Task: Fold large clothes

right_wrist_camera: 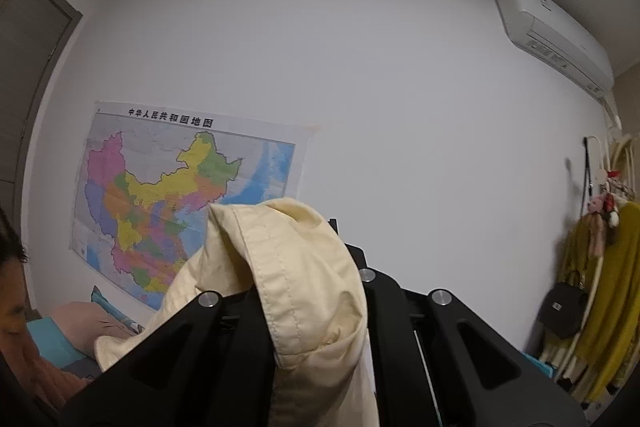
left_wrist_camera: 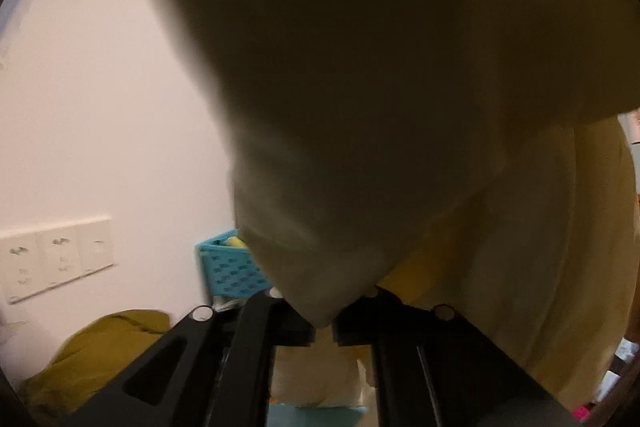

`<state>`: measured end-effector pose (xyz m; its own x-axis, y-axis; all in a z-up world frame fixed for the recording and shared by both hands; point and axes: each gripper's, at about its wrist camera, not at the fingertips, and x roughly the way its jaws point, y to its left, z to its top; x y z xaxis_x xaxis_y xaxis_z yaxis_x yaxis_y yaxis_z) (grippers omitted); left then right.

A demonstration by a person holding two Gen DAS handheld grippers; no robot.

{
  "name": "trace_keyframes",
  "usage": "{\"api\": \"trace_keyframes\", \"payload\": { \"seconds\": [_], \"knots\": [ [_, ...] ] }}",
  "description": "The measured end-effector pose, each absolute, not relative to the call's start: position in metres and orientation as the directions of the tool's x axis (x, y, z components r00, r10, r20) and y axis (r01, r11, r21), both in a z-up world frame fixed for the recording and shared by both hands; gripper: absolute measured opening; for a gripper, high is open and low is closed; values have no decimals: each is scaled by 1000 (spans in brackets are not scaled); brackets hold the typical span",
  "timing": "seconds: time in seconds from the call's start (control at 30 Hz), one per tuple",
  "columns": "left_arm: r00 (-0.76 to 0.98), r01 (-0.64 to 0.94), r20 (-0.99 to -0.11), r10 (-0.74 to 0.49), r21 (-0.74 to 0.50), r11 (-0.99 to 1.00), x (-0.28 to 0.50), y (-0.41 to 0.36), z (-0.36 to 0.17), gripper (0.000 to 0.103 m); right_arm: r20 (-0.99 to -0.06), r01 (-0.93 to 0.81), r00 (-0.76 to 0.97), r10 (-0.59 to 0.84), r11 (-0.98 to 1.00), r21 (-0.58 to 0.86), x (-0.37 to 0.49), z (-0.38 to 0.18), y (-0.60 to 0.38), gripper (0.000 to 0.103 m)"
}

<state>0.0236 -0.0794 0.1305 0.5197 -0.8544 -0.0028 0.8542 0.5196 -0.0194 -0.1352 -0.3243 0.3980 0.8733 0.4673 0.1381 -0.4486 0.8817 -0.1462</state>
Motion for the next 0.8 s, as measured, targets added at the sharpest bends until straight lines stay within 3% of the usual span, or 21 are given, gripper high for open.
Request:
{"api": "trace_keyframes", "payload": {
  "seconds": [0.23,0.5,0.63,0.8],
  "knots": [
    [704,704,118,-701,15,710,-42,0,202,2,144,-403,899,414,910,-101,-178,399,-353,3],
    [886,377,253,-388,92,922,-180,77,277,2,107,-536,838,535,844,-21,-206,377,-354,3],
    [938,223,247,-243,107,969,-226,85,289,2,81,-643,764,641,766,8,-208,358,-337,3],
    [984,36,167,-59,136,990,-274,97,297,3,29,-764,644,764,642,62,-193,342,-310,4]
  ]
}}
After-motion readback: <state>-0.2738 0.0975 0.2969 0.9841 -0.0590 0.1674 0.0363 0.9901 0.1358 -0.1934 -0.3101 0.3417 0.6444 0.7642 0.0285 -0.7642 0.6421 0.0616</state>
